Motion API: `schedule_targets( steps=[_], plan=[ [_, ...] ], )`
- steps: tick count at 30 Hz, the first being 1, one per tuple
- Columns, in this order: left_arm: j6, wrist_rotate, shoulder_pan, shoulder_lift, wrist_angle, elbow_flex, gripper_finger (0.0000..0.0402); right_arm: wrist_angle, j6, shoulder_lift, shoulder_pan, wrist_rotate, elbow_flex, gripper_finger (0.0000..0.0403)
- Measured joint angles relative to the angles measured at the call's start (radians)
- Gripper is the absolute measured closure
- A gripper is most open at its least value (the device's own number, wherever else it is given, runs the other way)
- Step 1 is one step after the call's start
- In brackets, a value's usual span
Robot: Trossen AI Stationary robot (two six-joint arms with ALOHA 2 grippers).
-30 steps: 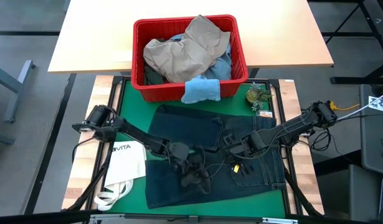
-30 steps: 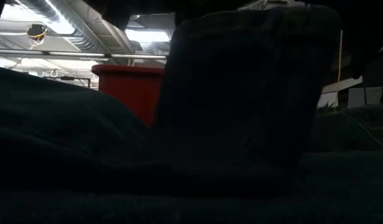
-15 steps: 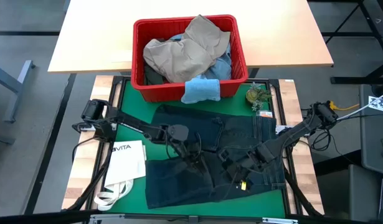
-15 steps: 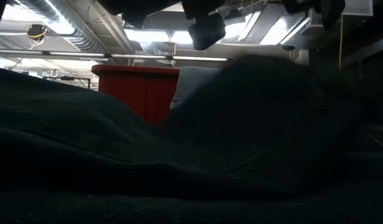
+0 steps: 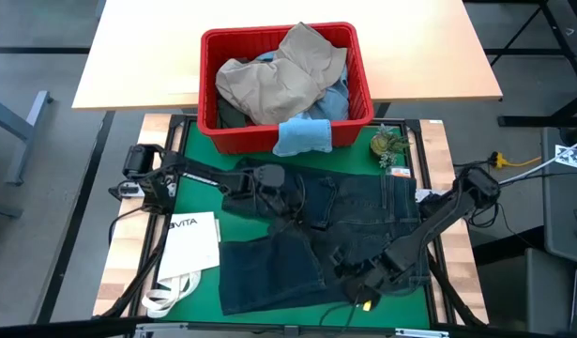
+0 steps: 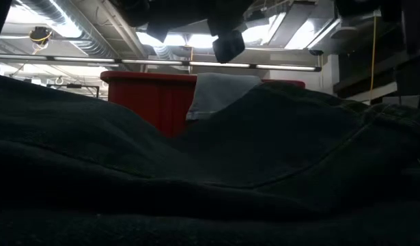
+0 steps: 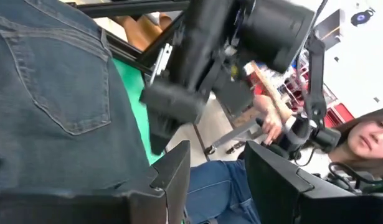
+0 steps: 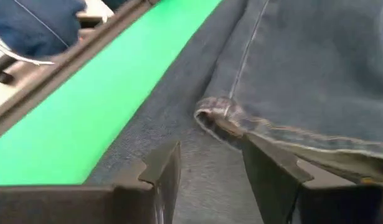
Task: Fold Laundry from Bin
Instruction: Fold the dark blue pants
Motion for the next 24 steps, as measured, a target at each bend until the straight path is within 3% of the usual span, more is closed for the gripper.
schedule_targets(
  steps=[12, 24],
  plan=[
    [-0.002, 0.001, -0.002, 0.001, -0.025, 0.000, 0.0257, 0.119, 0.055, 0.133, -0.003, -0.001, 0.000, 0.0233],
    [0.026, -0.027, -0.025, 0.001, -0.039, 0.000, 0.0257, 0.094, 0.347, 0.159, -0.003, 0.014, 0.000, 0.0233]
  ],
)
